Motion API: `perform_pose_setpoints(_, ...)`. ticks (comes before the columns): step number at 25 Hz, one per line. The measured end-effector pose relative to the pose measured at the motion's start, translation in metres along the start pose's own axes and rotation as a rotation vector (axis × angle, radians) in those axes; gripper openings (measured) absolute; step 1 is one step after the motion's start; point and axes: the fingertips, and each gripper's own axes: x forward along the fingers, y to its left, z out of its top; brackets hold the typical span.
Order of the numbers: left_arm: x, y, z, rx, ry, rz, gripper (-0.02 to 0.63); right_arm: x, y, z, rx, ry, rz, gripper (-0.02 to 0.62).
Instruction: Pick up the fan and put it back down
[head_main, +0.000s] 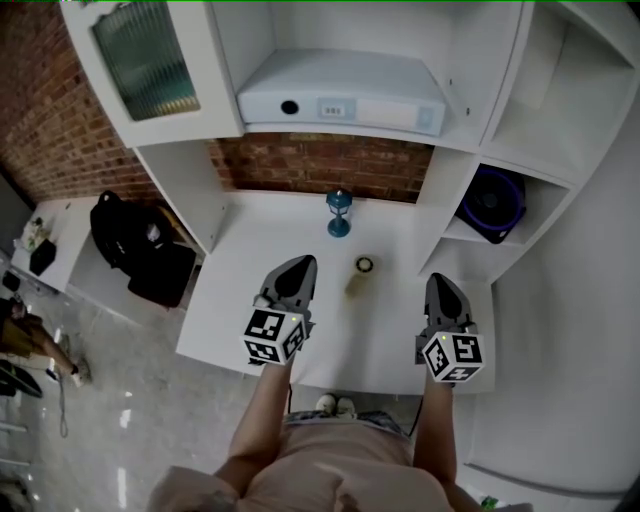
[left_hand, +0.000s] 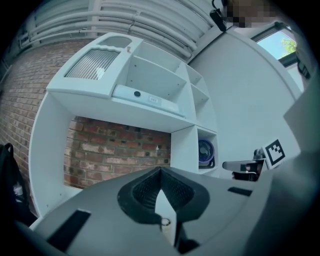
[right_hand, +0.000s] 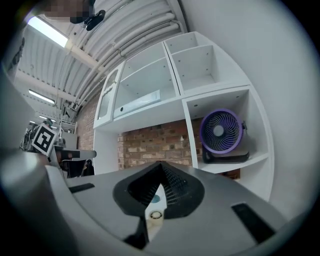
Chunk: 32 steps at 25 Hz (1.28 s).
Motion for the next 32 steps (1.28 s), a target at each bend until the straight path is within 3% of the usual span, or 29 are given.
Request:
perform_pose_setpoints(8, -0.015, 0.004, 0.0, -0.023, -0.007, 0.012, 0.028, -0.018, 0.001, 0.001, -0.072, 0.001, -0.038, 0.015)
perform_pose_setpoints(32, -0.025, 0.01, -0.02, -0.065, 0.039, 0.012, 0.028, -0.024, 0.007, -0.018, -0.055, 0.055, -0.033, 0.015)
